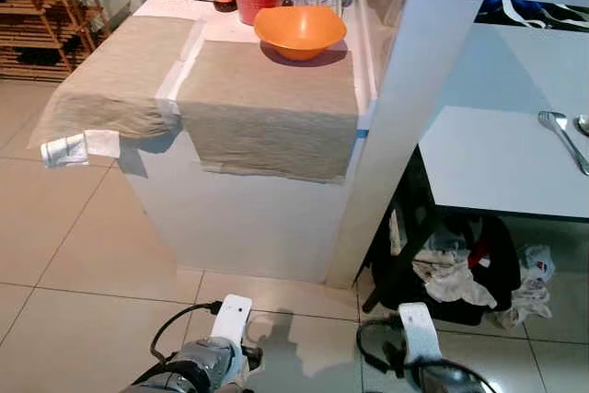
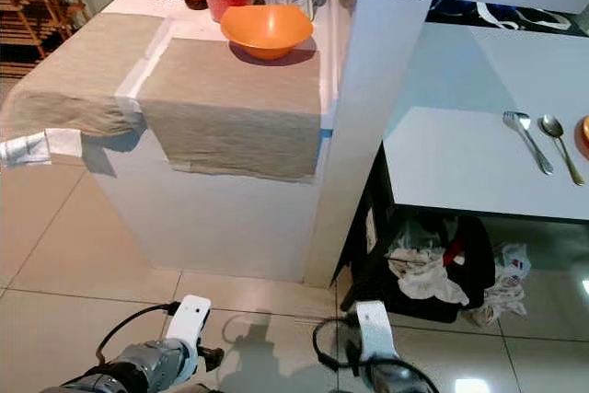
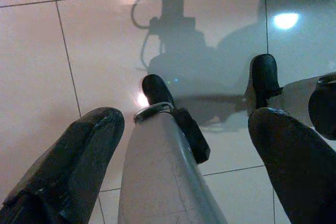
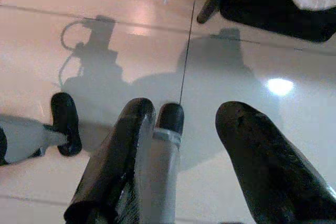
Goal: Setting the table
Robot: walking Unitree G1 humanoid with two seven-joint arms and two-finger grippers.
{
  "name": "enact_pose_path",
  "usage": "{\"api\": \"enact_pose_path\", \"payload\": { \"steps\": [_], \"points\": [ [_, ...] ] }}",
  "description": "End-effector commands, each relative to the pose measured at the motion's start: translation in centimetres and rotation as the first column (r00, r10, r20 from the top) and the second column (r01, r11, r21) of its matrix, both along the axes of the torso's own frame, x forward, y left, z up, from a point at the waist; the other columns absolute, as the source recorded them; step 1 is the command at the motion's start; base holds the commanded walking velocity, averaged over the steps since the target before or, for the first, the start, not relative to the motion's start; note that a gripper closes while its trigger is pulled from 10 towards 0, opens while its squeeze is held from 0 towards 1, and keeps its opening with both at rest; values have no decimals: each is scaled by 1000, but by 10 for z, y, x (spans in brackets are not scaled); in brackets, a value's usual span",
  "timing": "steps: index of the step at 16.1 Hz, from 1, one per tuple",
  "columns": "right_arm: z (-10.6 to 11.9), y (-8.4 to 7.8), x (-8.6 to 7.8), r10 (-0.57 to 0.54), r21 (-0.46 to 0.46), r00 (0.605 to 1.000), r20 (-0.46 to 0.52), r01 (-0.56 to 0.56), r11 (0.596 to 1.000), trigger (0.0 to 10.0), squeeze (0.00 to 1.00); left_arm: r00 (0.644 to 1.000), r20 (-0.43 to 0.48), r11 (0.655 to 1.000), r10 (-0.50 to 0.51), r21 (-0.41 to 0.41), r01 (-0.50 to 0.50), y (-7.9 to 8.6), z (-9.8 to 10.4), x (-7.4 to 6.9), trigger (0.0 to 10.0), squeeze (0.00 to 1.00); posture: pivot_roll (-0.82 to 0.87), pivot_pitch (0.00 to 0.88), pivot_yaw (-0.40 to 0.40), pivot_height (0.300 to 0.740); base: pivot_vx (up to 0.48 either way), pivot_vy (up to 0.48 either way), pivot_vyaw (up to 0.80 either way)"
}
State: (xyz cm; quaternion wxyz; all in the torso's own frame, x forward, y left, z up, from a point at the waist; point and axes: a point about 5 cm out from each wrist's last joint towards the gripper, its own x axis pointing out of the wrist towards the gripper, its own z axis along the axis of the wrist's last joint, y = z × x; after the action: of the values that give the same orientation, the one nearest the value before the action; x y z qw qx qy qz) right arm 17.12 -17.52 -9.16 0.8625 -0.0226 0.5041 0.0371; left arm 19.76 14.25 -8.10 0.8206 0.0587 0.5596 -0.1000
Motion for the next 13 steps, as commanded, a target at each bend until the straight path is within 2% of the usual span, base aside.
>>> {"api": "enact_pose_path", "payload": {
  "steps": [1,3,13],
  "points": [
    [-2,0,-4,-2,-2,1000,-10,2,1000,10000,0,1000,5,1000,5,-6,-5,0,0,0,10000,0,-108,0,-7,740,0,0,0],
    [-1,1,-3,0,1,1000,-9,0,1000,10000,0,1000,8,1000,2,1,-2,2,0,-1,10000,0,-101,0,-8,740,0,0,0],
    [4,-19,4,-25,-6,1000,9,25,1000,10000,0,999,29,999,-15,36,14,13,-1,-2,10000,0,-105,7,1,740,0,0,0]
  ]
}}
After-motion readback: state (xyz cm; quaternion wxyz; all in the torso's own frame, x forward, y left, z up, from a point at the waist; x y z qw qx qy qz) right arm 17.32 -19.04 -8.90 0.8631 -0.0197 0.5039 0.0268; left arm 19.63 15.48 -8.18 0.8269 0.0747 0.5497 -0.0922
